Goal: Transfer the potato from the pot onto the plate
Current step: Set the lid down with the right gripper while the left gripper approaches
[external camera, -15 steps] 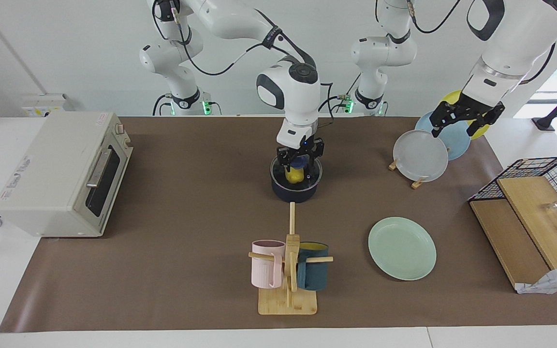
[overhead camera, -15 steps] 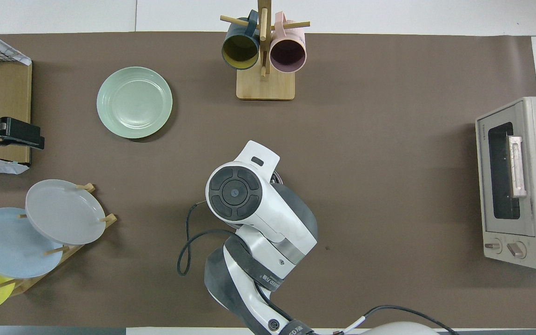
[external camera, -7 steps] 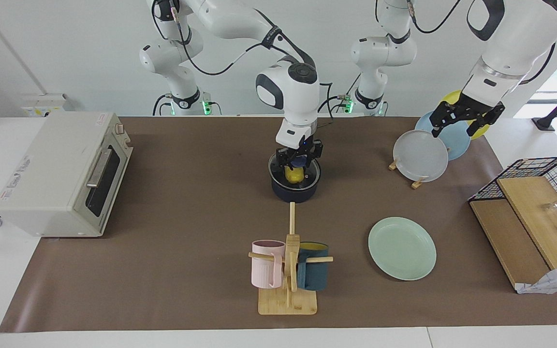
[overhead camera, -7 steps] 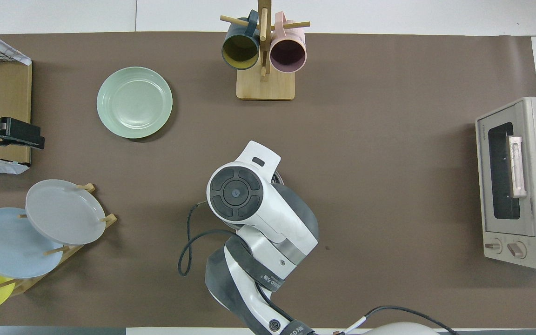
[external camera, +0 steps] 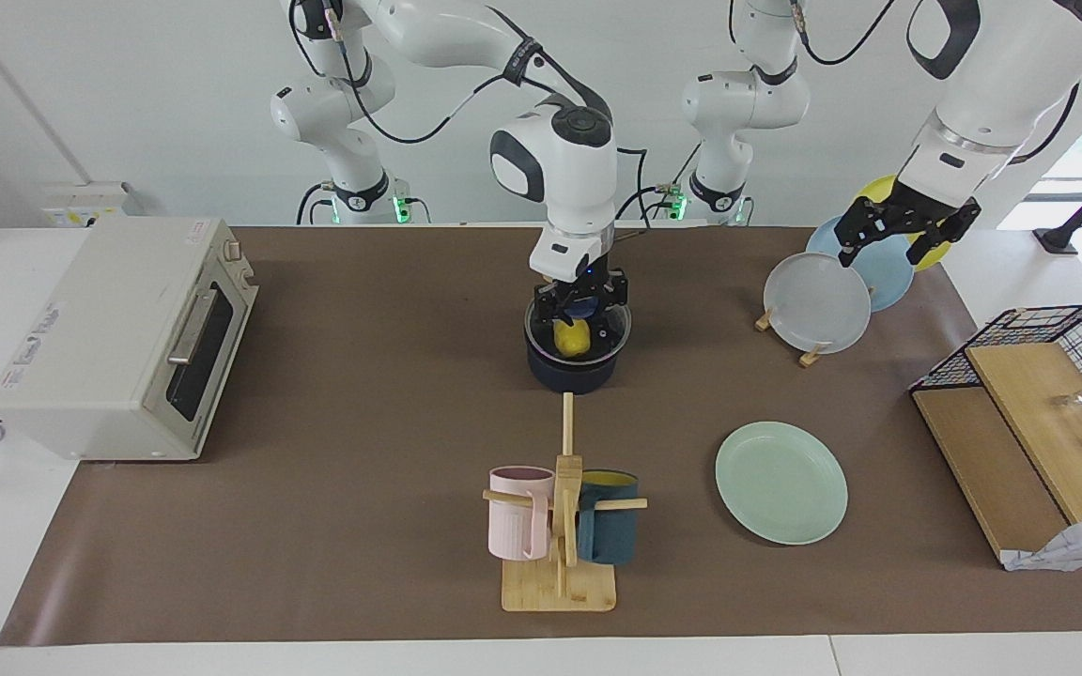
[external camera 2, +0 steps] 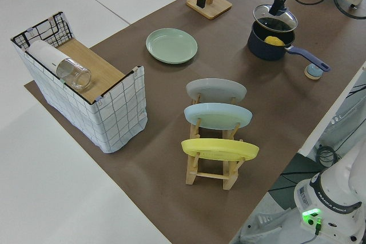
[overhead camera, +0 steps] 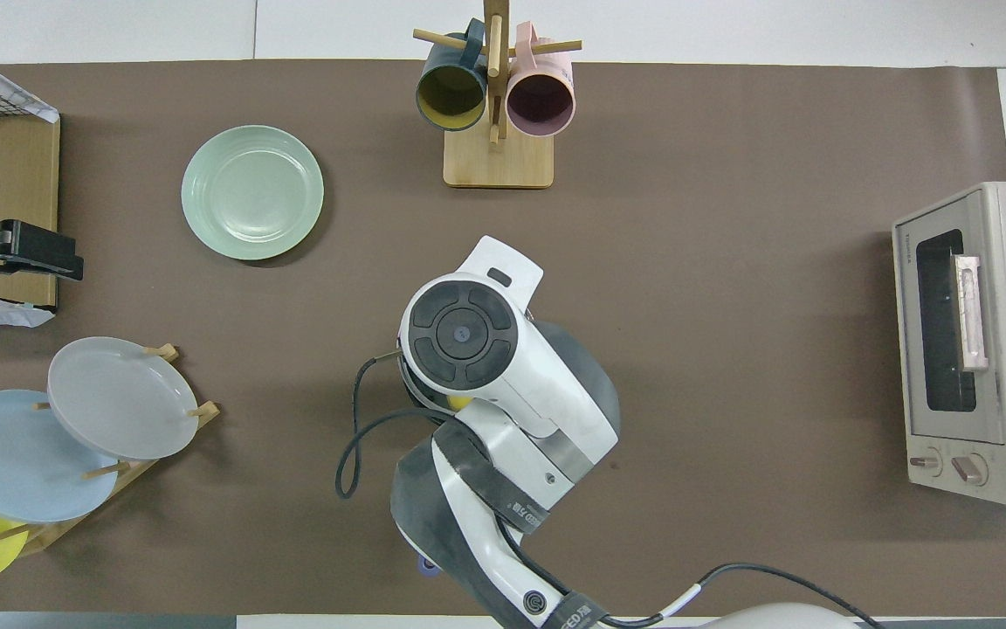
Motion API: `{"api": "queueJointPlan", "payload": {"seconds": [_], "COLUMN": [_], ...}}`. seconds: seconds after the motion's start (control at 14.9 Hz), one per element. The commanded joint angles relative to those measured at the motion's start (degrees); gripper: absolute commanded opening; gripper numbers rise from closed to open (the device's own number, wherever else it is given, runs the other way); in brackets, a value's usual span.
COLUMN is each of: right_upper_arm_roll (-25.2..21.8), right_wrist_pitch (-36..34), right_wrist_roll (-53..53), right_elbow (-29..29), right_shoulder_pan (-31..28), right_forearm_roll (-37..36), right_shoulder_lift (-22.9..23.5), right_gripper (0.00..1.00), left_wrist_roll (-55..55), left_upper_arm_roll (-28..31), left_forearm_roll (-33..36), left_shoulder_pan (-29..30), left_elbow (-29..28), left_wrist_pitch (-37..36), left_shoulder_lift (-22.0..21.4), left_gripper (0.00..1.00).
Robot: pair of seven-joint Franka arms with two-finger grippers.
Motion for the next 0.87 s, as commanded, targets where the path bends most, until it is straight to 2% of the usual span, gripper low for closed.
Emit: {"api": "queueJointPlan", "payload": {"seconds": [0.0, 0.4, 0.67, 0.8], "right_upper_arm_roll": [0.4, 0.4, 0.4, 0.3], "right_wrist_pitch": [-3.0, -8.3, -7.6, -4.4], "right_wrist_roll": [-7.8, -26.6, -38.5, -44.0], "right_elbow": [-0.1, -1.4, -6.3, -12.3], "right_shoulder_pan": [-4.8, -18.0, -27.3, -31.0], "right_forearm_roll": [0.8, 0.8, 0.7, 0.6], "right_shoulder_lift": [-1.5, -2.8, -4.2, -6.1], "right_gripper": [0.35, 0.35, 0.35, 0.35], "left_wrist_roll": [0.0, 0.3, 0.0, -1.7], "left_upper_arm_roll": [-0.4, -0.6, -0.9, -1.4], "left_forearm_roll": [1.1, 1.0, 0.7, 0.3], "left_shoulder_pan": [0.2, -0.6, -3.6, -7.2], "left_elbow": [0.0, -0.4, -3.4, -4.8], "left_wrist_pitch": [-0.8, -0.9, 0.7, 0.5], "left_shoulder_lift": [-0.6, -0.7, -2.3, -3.2], "left_gripper": [1.0, 1.0, 1.0, 1.0]}}
